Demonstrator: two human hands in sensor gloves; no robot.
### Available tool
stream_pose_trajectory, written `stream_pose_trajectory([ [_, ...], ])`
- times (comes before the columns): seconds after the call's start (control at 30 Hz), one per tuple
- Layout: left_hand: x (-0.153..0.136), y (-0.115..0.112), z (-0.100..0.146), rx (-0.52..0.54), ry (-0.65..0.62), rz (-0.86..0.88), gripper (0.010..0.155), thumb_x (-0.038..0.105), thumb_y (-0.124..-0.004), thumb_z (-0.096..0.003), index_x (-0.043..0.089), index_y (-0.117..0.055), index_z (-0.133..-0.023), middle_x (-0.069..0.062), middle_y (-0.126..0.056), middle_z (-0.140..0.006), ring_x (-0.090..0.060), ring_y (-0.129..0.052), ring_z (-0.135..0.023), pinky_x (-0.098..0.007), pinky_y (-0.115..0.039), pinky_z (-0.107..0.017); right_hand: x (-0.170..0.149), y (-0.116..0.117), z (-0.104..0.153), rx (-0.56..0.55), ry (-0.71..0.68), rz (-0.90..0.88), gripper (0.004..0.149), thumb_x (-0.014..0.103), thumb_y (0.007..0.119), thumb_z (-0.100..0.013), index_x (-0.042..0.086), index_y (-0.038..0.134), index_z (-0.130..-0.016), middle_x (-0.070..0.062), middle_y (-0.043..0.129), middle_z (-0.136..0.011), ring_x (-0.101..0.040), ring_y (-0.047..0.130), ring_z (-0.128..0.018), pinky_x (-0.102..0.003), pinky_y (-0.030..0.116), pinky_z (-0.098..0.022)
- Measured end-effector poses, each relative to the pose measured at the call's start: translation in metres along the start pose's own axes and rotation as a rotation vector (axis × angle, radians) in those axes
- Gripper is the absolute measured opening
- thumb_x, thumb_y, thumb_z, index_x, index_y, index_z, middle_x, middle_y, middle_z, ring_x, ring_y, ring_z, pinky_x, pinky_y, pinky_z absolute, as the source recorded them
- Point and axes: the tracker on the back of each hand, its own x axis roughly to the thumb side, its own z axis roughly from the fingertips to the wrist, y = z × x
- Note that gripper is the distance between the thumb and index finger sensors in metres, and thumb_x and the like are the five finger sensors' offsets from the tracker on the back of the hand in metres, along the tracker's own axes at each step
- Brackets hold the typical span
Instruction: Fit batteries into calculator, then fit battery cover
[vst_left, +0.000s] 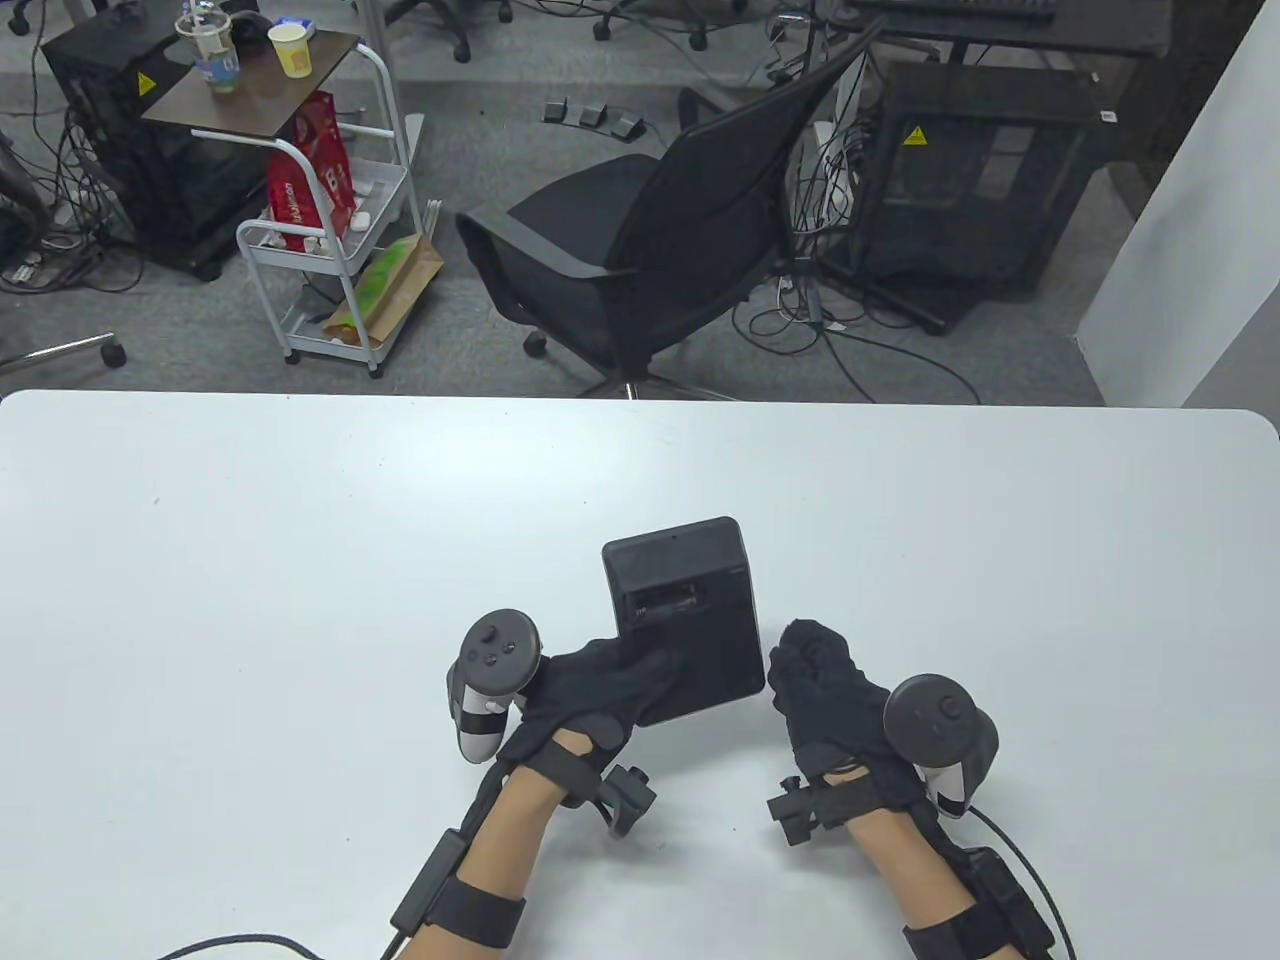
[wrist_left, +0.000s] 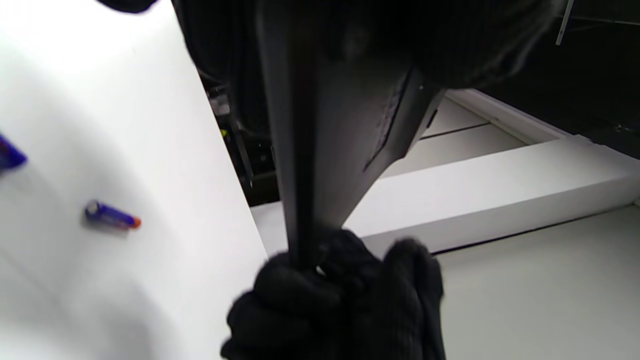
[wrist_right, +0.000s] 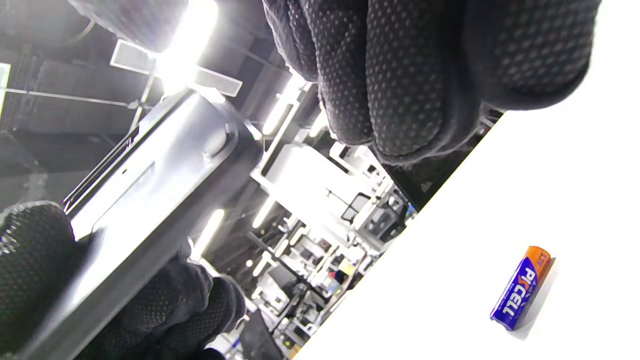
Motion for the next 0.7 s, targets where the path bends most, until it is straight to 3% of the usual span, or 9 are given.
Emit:
stream_pose_trajectory([
  [0.33, -0.017, 0.046, 0.004, 0.139, 0.049, 0.075, 0.059, 0.058, -0.079, -0.0400, 0.020, -0.086, -0.085, -0.009, -0.093, -0.079, -0.034, -0.085, -0.084, -0.055, -0.070, -0.058, 0.003, 0.000, -0.003, 0.026, -0.065, 0.122, 0.069, 0.053, 0.079, -0.047, 0.012, 0.061, -0.099, -0.023, 0.075, -0.086, -0.048, 0.085, -0.062, -0.056, 0.076, -0.040],
  [0.43, -0.021, 0.056, 0.006, 0.190, 0.058, 0.075, 0.059, 0.059, -0.079, -0.0401, 0.020, -0.086, -0.085, -0.008, -0.094, -0.078, -0.035, -0.093, -0.076, -0.053, -0.075, -0.054, 0.005, 0.003, -0.005, 0.054, -0.107, 0.172, 0.067, 0.050, 0.081, -0.047, 0.011, 0.063, -0.098, -0.023, 0.071, -0.089, -0.048, 0.082, -0.066, -0.057, 0.074, -0.043],
  [0.57, -0.025, 0.066, 0.008, 0.250, 0.073, 0.038, 0.059, 0.058, -0.080, -0.0395, 0.019, -0.086, -0.084, -0.009, -0.093, -0.079, -0.024, -0.108, -0.049, -0.049, -0.083, -0.044, 0.013, 0.008, -0.005, 0.078, -0.167, 0.284, 0.065, 0.048, 0.085, -0.045, 0.013, 0.067, -0.097, -0.023, 0.067, -0.092, -0.049, 0.079, -0.070, -0.058, 0.073, -0.045],
  [0.7, -0.027, 0.072, 0.010, 0.289, 0.112, -0.010, 0.060, 0.056, -0.080, -0.0393, 0.017, -0.086, -0.084, -0.012, -0.094, -0.078, -0.025, -0.109, -0.042, -0.046, -0.086, -0.038, 0.022, 0.018, -0.005, 0.135, -0.209, 0.377, 0.062, 0.044, 0.088, -0.044, 0.012, 0.072, -0.095, -0.023, 0.065, -0.094, -0.049, 0.077, -0.072, -0.058, 0.071, -0.047],
])
